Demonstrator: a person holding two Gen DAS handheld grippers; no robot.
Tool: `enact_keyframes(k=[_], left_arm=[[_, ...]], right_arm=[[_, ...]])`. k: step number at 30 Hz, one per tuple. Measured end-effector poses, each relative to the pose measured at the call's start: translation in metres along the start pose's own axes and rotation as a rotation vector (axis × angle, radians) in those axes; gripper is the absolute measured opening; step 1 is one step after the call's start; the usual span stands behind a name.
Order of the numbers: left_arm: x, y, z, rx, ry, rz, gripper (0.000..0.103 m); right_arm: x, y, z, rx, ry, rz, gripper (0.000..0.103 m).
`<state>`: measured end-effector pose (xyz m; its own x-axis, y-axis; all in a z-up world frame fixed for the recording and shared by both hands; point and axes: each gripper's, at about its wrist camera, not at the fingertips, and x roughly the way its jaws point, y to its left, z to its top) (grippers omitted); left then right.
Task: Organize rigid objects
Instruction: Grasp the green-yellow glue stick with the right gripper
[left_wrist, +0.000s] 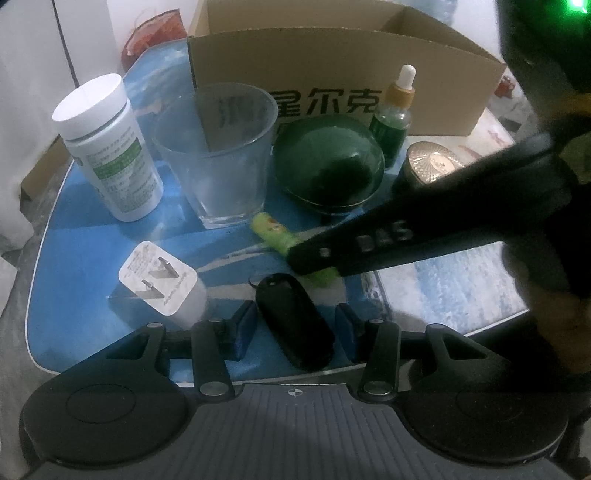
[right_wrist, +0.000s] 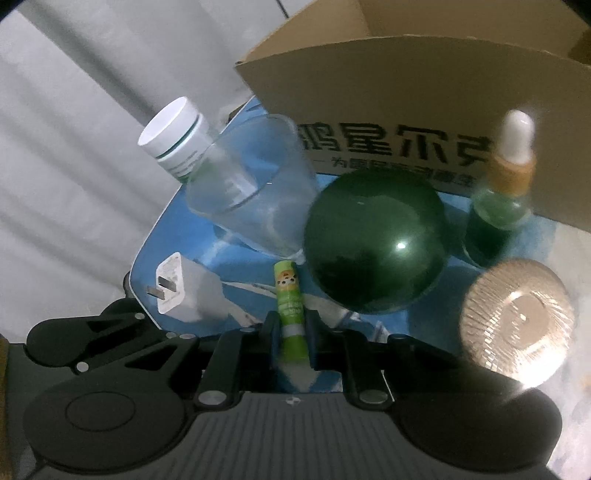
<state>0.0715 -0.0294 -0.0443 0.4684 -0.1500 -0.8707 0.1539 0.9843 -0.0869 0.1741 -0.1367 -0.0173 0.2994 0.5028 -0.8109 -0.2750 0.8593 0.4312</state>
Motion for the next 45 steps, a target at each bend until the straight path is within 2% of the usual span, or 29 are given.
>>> enact_keyframes(k=[8,15,22,27,33,38,39,40,45], left_arm=[[0.0,-0.005,0.001,0.019,-0.004,0.004,0.047],[-0.024,-0.01,0.005,0.061,-0.049,-0.014,0.053],[-0.017,-0.031,0.007,0.083,0.021,-0.175,0.053],[0.005,-0.04,0.008,0.067,0.085,-0.197,0.051],[0.009,-0.043,0.011,0.058,0.091,-0.205,0.049],[0.009,-0.05,0.012,0.105,0.087,-0.167,0.038],[0.009,-0.052,0.011,0.111,0.087,-0.17,0.029],[0.008,-0.053,0.011,0.114,0.09,-0.173,0.026],[0.006,-0.054,0.009,0.118,0.087,-0.151,0.02]], right_arm=[[-0.023,-0.027,-0.024,0.106,0.004,0.012,0.016],[-0.044,-0.047,-0.053,0.231,0.007,0.04,0.016],[-0.043,-0.064,-0.061,0.354,0.041,0.119,0.016],[-0.039,-0.065,-0.06,0.374,0.041,0.14,0.016],[-0.035,-0.069,-0.058,0.396,0.037,0.166,0.016],[-0.032,-0.074,-0.057,0.417,0.035,0.193,0.016],[-0.031,-0.075,-0.057,0.421,0.035,0.199,0.016],[-0.03,-0.076,-0.057,0.426,0.032,0.207,0.017],[-0.031,-0.076,-0.06,0.423,0.015,0.223,0.017]])
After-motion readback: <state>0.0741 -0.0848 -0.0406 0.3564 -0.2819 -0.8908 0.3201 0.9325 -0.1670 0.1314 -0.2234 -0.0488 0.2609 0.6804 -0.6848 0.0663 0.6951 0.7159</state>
